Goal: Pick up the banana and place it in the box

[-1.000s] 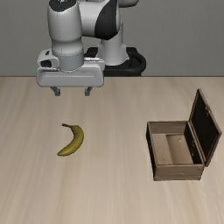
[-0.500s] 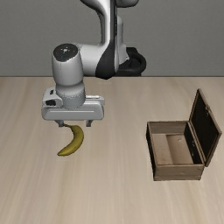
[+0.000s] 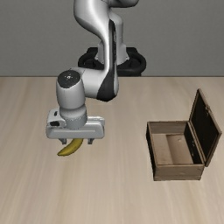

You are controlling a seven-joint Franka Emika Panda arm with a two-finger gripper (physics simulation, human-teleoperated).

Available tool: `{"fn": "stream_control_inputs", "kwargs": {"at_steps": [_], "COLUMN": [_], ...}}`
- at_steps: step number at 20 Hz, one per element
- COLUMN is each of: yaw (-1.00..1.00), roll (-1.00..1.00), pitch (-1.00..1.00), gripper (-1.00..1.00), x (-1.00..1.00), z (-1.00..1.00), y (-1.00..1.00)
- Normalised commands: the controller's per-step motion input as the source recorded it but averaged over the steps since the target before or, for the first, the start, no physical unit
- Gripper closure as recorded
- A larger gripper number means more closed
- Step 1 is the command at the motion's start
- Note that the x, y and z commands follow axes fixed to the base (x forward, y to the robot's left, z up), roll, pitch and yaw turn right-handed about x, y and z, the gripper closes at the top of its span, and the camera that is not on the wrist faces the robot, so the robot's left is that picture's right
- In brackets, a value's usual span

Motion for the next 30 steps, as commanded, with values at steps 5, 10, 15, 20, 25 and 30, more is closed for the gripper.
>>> {"fn": "stream_control_inputs", "kwargs": {"at_steps": [5,10,15,20,25,30], "yaw": [0.0,0.0,0.0,0.0,0.0,0.0], "roll": [0.0,0.0,0.0,0.0,0.0,0.0], "pitch": [0.0,0.0,0.0,0.0,0.0,0.0], "gripper": [1.0,1.0,1.0,1.0,1.0,1.0], "x": [0.0,0.0,0.0,0.0,0.0,0.0], "z": [0.0,0.0,0.6,1.0,1.0,1.0], "y": [0.0,0.0,0.0,0.0,0.0,0.0]}}
